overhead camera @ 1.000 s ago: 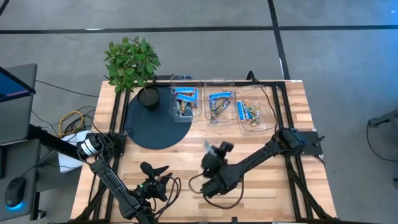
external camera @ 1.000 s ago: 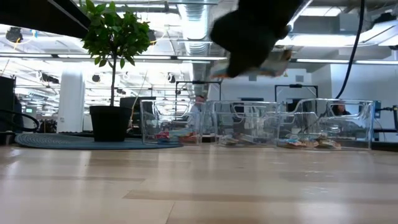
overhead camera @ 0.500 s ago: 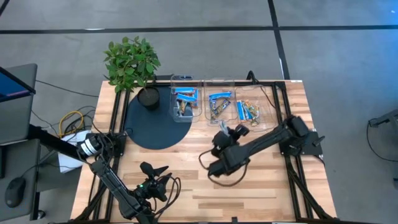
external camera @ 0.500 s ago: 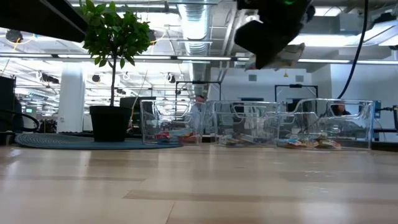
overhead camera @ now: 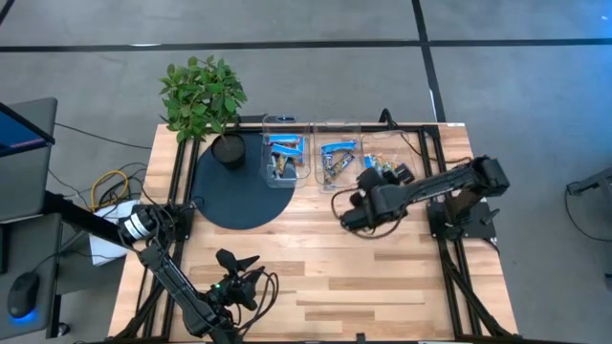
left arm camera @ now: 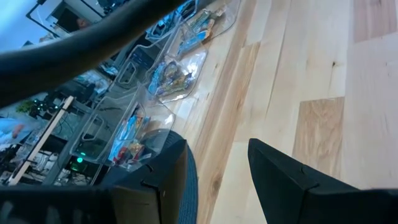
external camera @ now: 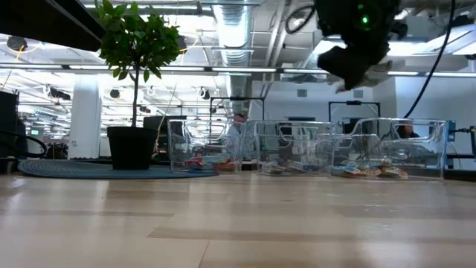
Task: Pick and place Granola Bars by type
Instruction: Put the yellow granola bar into the right transparent bin, then return to Home Position
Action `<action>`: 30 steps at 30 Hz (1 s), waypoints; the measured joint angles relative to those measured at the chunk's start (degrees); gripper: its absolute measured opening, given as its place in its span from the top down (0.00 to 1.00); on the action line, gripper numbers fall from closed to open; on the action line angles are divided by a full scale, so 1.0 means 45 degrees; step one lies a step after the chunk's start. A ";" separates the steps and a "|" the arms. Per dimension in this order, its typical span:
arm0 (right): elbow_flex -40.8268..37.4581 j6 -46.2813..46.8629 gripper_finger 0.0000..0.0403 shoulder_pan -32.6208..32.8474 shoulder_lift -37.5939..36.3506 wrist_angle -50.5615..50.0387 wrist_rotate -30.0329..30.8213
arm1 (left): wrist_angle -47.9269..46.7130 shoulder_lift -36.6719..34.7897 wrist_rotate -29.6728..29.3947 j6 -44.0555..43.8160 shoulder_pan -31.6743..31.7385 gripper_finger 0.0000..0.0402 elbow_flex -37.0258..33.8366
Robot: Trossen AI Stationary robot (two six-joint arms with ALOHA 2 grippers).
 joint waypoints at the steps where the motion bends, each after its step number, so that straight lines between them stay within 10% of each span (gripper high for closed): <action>1: -0.0300 -0.0005 0.70 -0.0254 -0.0249 0.0028 -0.0087 | 0.0025 0.0000 -0.0056 0.0029 0.0005 0.58 0.0000; 22: -0.2757 -0.2074 0.68 -0.4854 -0.1370 0.2404 -0.1638 | 0.0014 0.0000 -0.0617 0.0120 0.0026 0.58 0.0000; 30: -0.3059 -0.2458 0.50 -0.5090 -0.1368 0.2449 -0.1810 | 0.0014 0.0000 -0.0537 0.0124 0.0026 0.58 0.0000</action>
